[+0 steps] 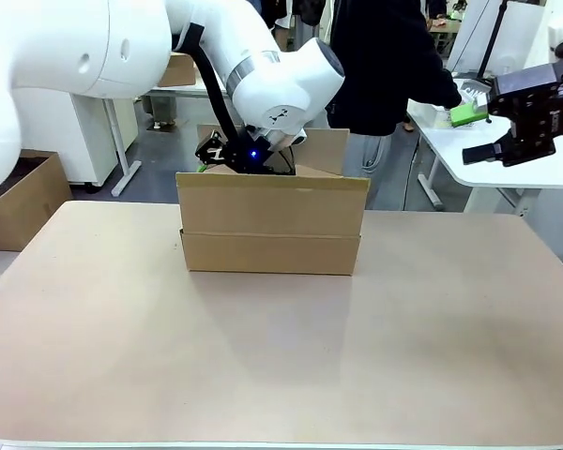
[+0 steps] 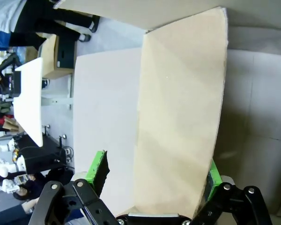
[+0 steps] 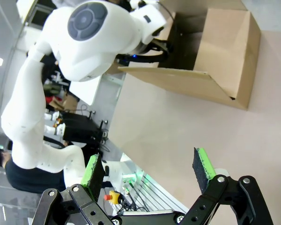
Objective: Pack the gift set into the box.
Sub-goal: Place both hands on the side flaps of the Package Box and spread them outward.
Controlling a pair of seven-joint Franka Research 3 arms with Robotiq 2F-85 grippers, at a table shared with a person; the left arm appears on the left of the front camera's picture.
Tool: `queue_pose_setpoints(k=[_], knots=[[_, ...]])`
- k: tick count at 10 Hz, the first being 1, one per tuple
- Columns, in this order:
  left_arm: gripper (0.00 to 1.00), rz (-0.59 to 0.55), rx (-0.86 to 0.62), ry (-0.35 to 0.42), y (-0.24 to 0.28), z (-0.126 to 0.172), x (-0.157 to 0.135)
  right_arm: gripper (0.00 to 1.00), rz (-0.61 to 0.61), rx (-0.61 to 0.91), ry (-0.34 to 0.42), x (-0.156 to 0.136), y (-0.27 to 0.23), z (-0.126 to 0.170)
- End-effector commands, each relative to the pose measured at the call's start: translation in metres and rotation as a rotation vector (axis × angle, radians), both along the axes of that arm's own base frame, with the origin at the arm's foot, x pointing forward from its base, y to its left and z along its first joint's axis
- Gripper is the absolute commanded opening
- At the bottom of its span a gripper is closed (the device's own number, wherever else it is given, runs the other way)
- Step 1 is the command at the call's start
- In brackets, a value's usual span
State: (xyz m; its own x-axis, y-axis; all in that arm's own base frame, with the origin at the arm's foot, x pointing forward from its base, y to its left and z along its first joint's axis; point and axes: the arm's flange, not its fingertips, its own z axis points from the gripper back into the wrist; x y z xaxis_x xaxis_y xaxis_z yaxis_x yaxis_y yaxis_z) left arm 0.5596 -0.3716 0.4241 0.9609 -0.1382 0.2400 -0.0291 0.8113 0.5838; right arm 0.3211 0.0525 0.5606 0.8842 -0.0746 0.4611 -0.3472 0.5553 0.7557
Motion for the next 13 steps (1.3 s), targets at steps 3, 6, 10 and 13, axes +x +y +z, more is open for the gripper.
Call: queue_pose_setpoints(k=[3, 6, 10, 13], knots=[[1.00, -0.007, 0.047, -0.084, 0.017, 0.020, -0.006, 1.00, 0.011, 0.021, -0.029, 0.003, 0.002, -0.001], [1.00, -0.009, 0.032, -0.121, 0.035, 0.047, -0.003, 1.00, 0.011, 0.021, -0.029, 0.003, 0.002, -0.001], [1.00, 0.012, -0.075, -0.087, 0.072, 0.071, 0.000, 1.00, 0.011, 0.021, -0.029, 0.003, 0.002, -0.001], [1.00, 0.028, -0.149, -0.030, 0.106, 0.074, 0.010, 1.00, 0.011, 0.021, -0.029, 0.003, 0.002, -0.001]])
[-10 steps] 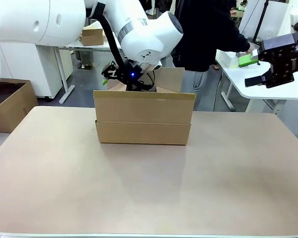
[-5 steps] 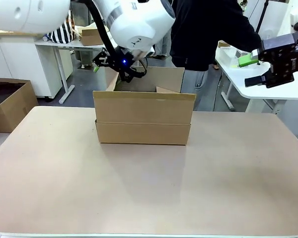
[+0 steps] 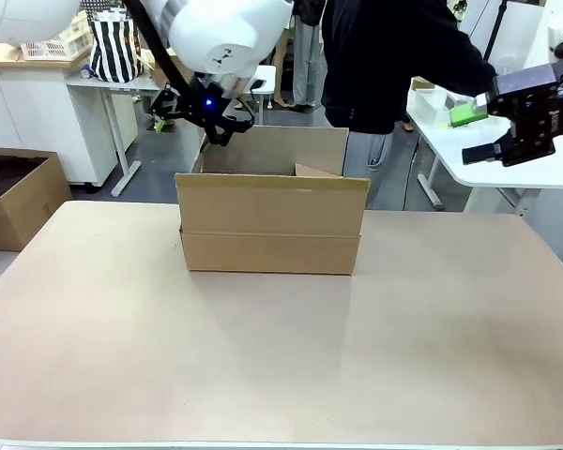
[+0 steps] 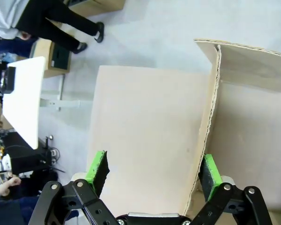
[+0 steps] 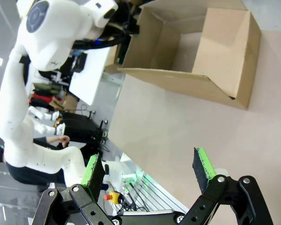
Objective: Pack the gift set into the box.
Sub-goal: Place both hands on the side flaps of the Package Box and spread them outward.
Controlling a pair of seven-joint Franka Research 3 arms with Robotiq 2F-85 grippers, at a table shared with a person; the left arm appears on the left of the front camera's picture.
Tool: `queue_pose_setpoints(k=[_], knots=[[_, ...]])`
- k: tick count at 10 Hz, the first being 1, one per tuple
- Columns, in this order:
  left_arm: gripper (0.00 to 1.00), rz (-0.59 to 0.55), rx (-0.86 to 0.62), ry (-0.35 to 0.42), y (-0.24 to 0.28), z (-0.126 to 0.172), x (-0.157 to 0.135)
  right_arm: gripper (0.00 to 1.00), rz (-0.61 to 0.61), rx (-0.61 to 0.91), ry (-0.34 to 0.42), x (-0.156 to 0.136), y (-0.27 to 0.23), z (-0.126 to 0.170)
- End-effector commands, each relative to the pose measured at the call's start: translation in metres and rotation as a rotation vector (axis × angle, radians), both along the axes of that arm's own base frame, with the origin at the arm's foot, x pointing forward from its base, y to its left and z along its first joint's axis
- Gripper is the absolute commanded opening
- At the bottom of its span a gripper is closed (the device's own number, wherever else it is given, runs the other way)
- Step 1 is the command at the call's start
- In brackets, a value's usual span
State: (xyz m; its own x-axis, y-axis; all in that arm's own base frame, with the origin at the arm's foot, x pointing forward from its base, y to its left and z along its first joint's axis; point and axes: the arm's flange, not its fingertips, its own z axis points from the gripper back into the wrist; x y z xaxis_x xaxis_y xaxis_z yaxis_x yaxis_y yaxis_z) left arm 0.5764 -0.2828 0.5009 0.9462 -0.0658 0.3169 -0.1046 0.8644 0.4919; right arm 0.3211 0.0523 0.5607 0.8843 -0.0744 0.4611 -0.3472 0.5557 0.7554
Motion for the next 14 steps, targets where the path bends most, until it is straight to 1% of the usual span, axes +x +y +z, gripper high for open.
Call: queue_pose_setpoints(k=[1, 3, 5, 9, 12, 14], knots=[[1.00, -0.024, -0.084, 0.072, 0.030, -0.006, -0.001, 1.00, 0.011, 0.021, -0.029, 0.003, 0.002, -0.001], [1.00, 0.013, -0.146, 0.092, 0.057, -0.007, 0.006, 1.00, 0.011, 0.021, -0.029, 0.003, 0.002, -0.001], [1.00, 0.021, -0.207, 0.128, 0.079, -0.011, 0.010, 1.00, 0.011, 0.021, -0.029, 0.003, 0.002, -0.001], [1.00, -0.013, -0.377, 0.240, 0.113, -0.040, 0.016, 1.00, 0.011, 0.021, -0.029, 0.003, 0.002, -0.001], [1.00, -0.003, -0.514, 0.283, 0.149, -0.052, 0.015, 1.00, 0.011, 0.021, -0.029, 0.003, 0.002, -0.001], [1.00, -0.038, -0.639, 0.320, 0.167, -0.058, 0.013, 1.00, 0.011, 0.021, -0.029, 0.003, 0.002, -0.001]])
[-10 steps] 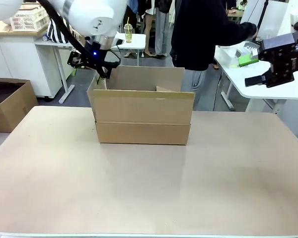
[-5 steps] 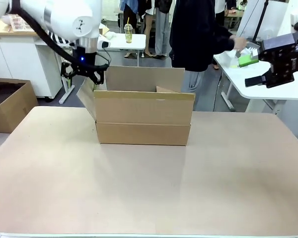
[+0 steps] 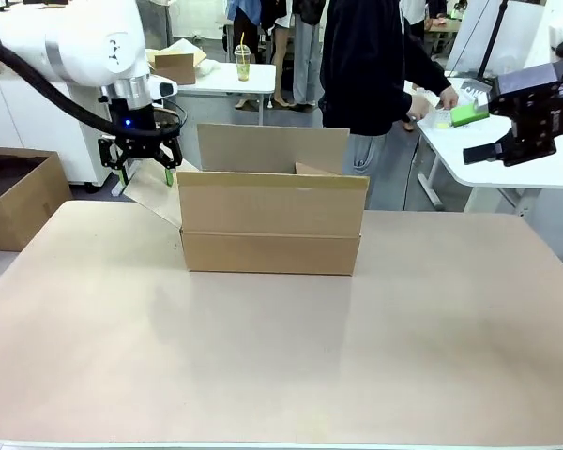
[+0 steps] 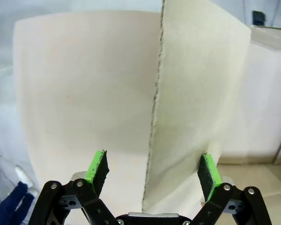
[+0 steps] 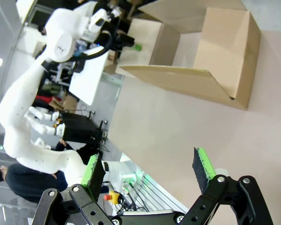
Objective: Pack the gift set into the box.
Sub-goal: Place both hands on the side flaps of the Package Box and spread them outward.
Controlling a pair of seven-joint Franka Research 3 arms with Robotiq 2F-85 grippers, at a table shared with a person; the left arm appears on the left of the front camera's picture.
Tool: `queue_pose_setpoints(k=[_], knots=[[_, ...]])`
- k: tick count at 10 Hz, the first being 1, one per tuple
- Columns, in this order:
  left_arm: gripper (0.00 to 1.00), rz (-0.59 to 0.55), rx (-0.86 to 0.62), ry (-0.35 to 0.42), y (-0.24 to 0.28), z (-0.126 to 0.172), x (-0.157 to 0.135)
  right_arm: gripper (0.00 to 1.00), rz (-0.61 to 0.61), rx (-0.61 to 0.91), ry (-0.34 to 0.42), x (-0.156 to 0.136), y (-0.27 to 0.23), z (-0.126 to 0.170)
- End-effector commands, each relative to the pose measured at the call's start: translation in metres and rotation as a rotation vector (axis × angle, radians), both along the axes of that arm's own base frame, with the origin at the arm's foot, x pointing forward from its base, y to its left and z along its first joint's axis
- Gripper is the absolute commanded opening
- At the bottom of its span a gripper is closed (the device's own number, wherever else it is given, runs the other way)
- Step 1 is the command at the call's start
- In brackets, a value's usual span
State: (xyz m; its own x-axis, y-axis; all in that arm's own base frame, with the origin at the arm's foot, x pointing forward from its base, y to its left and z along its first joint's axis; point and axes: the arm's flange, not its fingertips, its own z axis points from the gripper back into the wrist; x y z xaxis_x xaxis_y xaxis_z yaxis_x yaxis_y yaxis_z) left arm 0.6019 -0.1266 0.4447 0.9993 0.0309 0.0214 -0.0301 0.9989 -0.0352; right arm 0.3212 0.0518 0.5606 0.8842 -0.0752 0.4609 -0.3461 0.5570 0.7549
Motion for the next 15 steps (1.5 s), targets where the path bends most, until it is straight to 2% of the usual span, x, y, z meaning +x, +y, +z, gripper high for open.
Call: queue_pose_setpoints(k=[1, 2, 3, 8, 9, 11, 12, 13, 14, 15], knots=[[1.00, -0.035, -0.122, 0.028, 0.017, -0.008, -0.012, 1.00, 0.012, 0.022, -0.029, 0.003, 0.003, -0.001], [1.00, -0.041, -0.159, 0.087, 0.019, -0.018, -0.013, 1.00, 0.012, 0.022, -0.029, 0.003, 0.003, -0.001], [1.00, -0.009, -0.057, 0.015, 0.008, -0.003, -0.002, 1.00, 0.012, 0.022, -0.029, 0.003, 0.003, -0.001], [1.00, -0.009, -0.057, 0.015, 0.008, -0.003, -0.002, 1.00, 0.012, 0.022, -0.029, 0.003, 0.003, -0.001], [1.00, -0.009, -0.057, 0.015, 0.008, -0.003, -0.002, 1.00, 0.000, 0.000, 0.000, 0.000, 0.000, 0.000], [1.00, -0.009, -0.057, 0.015, 0.008, -0.003, -0.002, 1.00, 0.053, -0.318, 0.013, 0.053, 0.088, 0.037], [1.00, -0.009, -0.057, 0.015, 0.008, -0.003, -0.002, 1.00, 0.043, -0.483, 0.051, 0.076, 0.128, 0.045], [1.00, -0.009, -0.057, 0.015, 0.008, -0.003, -0.002, 1.00, -0.009, -0.670, 0.056, 0.092, 0.163, 0.045], [1.00, -0.009, -0.057, 0.015, 0.008, -0.003, -0.002, 1.00, -0.046, -0.791, 0.040, 0.104, 0.192, 0.040], [1.00, -0.009, -0.057, 0.015, 0.008, -0.003, -0.002, 1.00, -0.096, -0.905, -0.012, 0.109, 0.218, 0.030]])
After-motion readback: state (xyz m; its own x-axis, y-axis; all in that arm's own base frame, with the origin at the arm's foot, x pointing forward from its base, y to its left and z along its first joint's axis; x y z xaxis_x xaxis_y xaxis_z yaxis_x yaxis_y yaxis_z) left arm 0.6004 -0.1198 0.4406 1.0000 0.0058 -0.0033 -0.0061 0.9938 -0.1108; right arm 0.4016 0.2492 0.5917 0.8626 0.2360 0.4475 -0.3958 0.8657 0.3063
